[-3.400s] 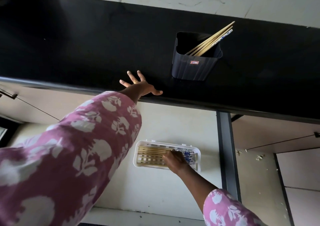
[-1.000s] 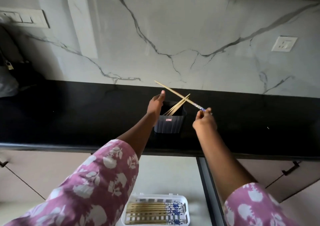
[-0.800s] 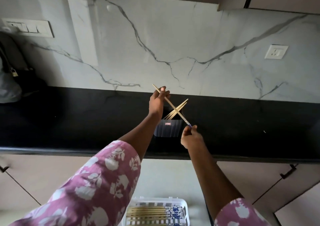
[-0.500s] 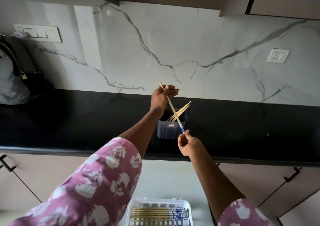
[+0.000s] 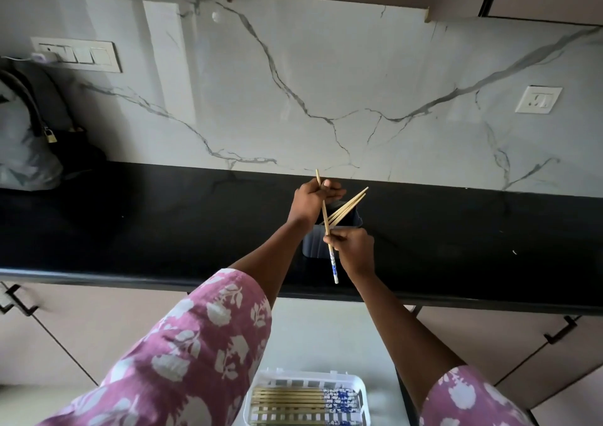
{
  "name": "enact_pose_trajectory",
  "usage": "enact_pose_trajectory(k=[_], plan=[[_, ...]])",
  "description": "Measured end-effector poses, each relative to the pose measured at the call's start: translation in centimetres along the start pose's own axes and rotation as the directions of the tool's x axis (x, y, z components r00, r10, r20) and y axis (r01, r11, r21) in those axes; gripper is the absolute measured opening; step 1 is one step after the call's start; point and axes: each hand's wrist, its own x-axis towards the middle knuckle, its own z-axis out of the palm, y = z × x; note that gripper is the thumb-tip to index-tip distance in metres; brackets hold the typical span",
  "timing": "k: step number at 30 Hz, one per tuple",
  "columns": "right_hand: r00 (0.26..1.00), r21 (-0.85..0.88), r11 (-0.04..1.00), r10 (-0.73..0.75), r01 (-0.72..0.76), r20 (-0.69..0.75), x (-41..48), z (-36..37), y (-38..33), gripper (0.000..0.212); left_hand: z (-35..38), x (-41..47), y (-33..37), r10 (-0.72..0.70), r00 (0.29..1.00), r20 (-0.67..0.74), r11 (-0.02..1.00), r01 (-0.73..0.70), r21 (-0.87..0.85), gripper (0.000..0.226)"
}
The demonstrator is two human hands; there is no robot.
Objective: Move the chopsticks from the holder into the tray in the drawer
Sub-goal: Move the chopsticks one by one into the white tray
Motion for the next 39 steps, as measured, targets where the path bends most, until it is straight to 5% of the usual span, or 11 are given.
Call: enact_pose_trajectory(k=[3, 9, 11, 14, 18, 24, 27, 34, 39], plan=[[0.999, -0.065, 0.998, -0.02, 0.023, 0.037, -0.3, 0.5, 0.6, 0.018, -1.2, 0.4, -1.3, -0.068, 0.998, 0.001, 0.995, 0.068, 0.08, 0.027], [0.99, -0.045, 0.995, 0.095, -0.091, 0.1, -1.6, 1.8, 3.8, 0.016, -6.8, -0.3, -6.0, -0.234, 0.961, -0.146, 0.882, 0.273, 0.383, 0.065], [0.974, -0.014, 0.983, 0.181, -0.181, 0.139, -2.1, 2.5, 5.0, 0.017, -8.9, -0.8, -8.3, -0.352, 0.911, -0.215, 0.737, 0.411, 0.537, 0.071], [0.942, 0.026, 0.961, 0.264, -0.275, 0.206, -3.3, 3.5, 6.9, 0.019, -11.3, -2.1, -11.8, -0.513, 0.801, -0.31, 0.39, 0.539, 0.747, 0.071], [0.889, -0.086, 0.959, 0.284, -0.272, 0.36, -5.5, 4.8, 9.1, 0.017, -12.8, -3.4, -14.6, -0.561, 0.678, -0.475, 0.121, 0.634, 0.763, 0.081], [0.722, -0.307, 0.936, 0.333, -0.175, 0.606, -10.5, 6.6, 12.8, 0.018, -12.6, -2.3, -15.7, -0.6, 0.599, -0.53, 0.085, 0.707, 0.703, 0.12], [0.63, -0.422, 0.907, 0.326, 0.002, 0.705, -13.4, 7.6, 14.6, 0.02, -12.1, -1.7, -16.4, -0.599, 0.584, -0.548, 0.054, 0.712, 0.7, 0.133], [0.5, -0.547, 0.753, 0.337, 0.366, 0.798, -17.5, 9.4, 15.9, 0.026, -11.9, -0.7, -17.3, -0.631, 0.533, -0.563, 0.0, 0.726, 0.687, 0.137], [0.454, -0.516, 0.725, 0.31, 0.455, 0.835, -18.4, 10.5, 16.2, 0.028, -12.0, -0.6, -17.4, -0.638, 0.523, -0.565, -0.017, 0.724, 0.689, 0.137]])
